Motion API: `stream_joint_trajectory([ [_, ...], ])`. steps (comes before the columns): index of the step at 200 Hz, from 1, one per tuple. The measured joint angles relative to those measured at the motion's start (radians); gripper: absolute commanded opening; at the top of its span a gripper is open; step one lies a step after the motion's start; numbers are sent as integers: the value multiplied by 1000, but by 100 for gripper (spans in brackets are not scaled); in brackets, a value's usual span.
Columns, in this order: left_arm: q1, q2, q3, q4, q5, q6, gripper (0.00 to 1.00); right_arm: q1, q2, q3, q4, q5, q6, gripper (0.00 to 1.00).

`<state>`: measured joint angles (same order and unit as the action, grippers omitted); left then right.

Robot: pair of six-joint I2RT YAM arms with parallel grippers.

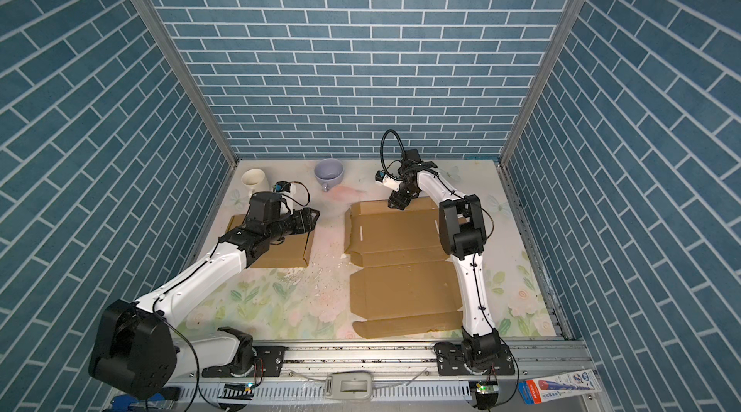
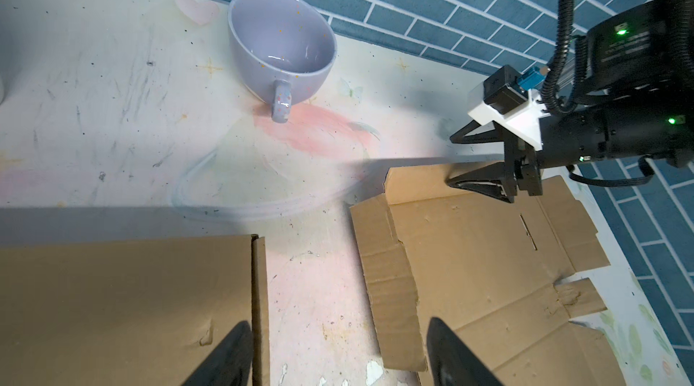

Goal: Fold the paper box

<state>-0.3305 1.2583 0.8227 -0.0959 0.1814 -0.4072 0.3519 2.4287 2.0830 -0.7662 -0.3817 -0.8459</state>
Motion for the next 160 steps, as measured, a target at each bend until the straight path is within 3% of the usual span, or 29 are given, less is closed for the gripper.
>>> stream_joint_trajectory([
  [47, 0, 5, 0, -3, -1, 0, 71, -19, 29, 21, -123, -73, -56, 61],
  [89, 0, 34, 0, -3, 0, -3, 70, -22, 21, 13, -148, -77, -96, 19],
  [121, 0, 57, 11, 1, 3, 2, 71, -14, -66, -109, -79, -36, -99, 1],
  [160, 0, 88, 27, 37, 38, 15, 73, 9, -285, -282, 60, 45, -97, 0],
])
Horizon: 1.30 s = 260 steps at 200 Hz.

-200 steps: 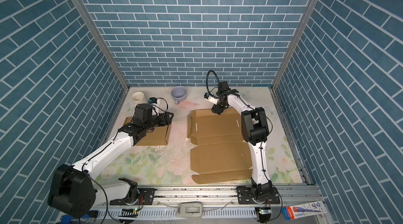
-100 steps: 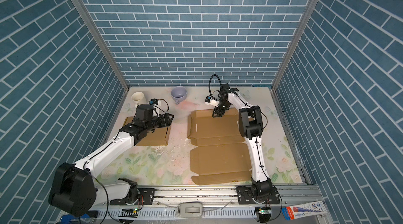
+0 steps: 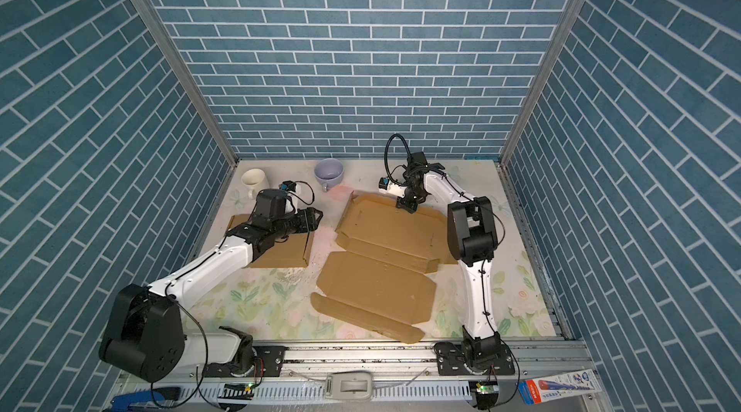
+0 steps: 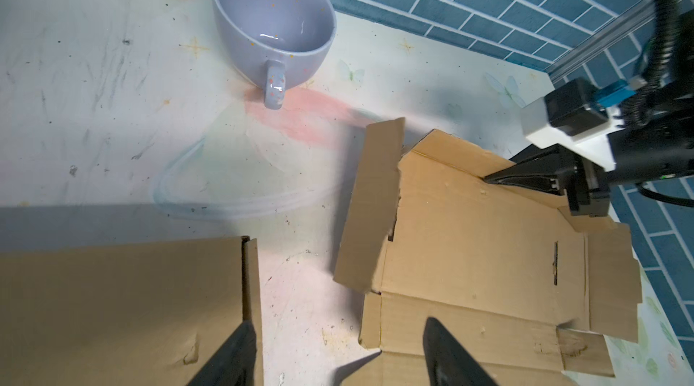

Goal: Fold the paper box

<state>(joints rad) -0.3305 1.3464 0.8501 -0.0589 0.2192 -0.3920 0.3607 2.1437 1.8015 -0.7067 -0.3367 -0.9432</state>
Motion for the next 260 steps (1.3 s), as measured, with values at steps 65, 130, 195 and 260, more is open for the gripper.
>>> stream_joint_trajectory([
  [65, 21, 10, 31, 95, 59, 117, 74, 135, -317, -307, 362, 291, -117, 0],
  [130, 133, 81, 48, 200, 165, 106, 73, 210, -435, -642, 784, 473, -307, 0],
  [195, 135, 174, 79, 254, 243, 48, 75, 222, -468, -784, 1061, 501, -404, 0],
  [260, 143, 187, 103, 283, 241, 47, 74, 188, -552, -803, 1089, 373, -412, 0],
])
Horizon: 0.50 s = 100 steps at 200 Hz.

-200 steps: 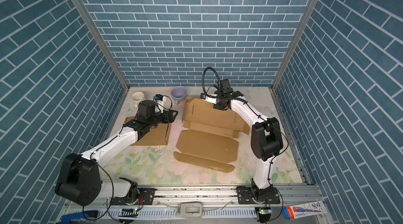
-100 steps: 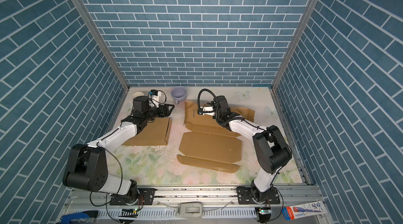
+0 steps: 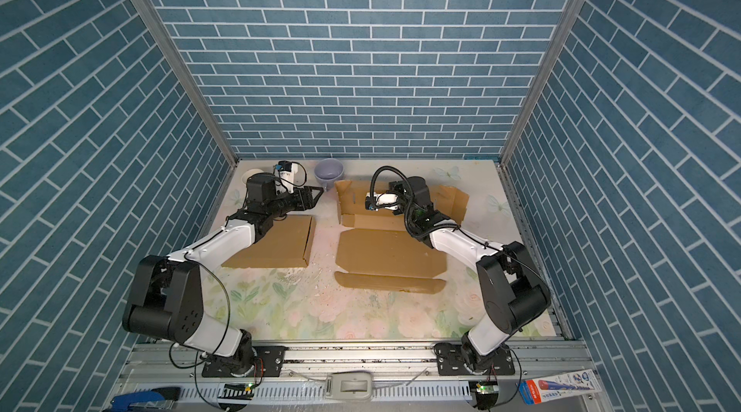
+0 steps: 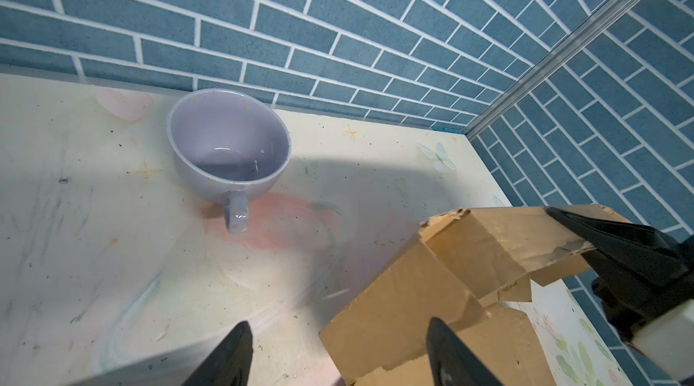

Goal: Fold the paper box

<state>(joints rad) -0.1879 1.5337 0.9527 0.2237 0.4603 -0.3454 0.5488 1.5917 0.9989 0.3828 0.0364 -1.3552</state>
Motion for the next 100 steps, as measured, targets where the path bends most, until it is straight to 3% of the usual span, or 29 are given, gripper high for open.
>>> stream_joint_trajectory([
  [100, -1, 234, 167, -1, 31, -3, 67, 9, -64, -133, 63, -10, -83, 0],
])
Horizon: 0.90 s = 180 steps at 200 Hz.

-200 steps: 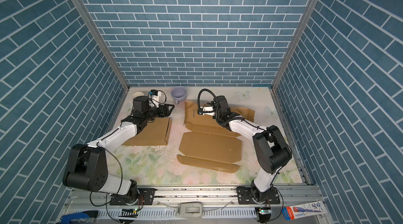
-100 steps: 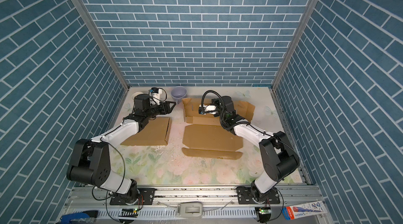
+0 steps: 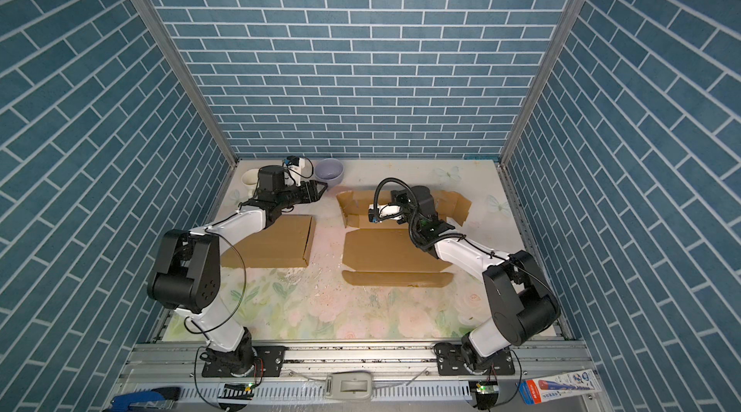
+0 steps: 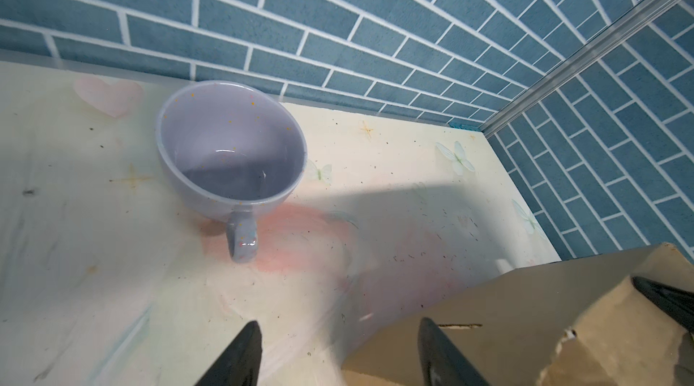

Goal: Fold the paper box

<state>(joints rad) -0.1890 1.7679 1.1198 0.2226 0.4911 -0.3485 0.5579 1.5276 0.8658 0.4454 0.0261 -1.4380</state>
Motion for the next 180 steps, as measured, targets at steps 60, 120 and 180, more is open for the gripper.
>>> stream_joint_trajectory([
  [60, -23, 55, 34, -29, 105, 38, 65, 0, 0, -26, 33, 0, 0, 0],
  [120, -120, 22, 26, -157, 108, 173, 64, -1, 5, -2, -40, -2, 1, 0],
  [180, -120, -14, -6, -176, 44, 201, 72, -6, 78, 94, -109, -5, 1, 0],
])
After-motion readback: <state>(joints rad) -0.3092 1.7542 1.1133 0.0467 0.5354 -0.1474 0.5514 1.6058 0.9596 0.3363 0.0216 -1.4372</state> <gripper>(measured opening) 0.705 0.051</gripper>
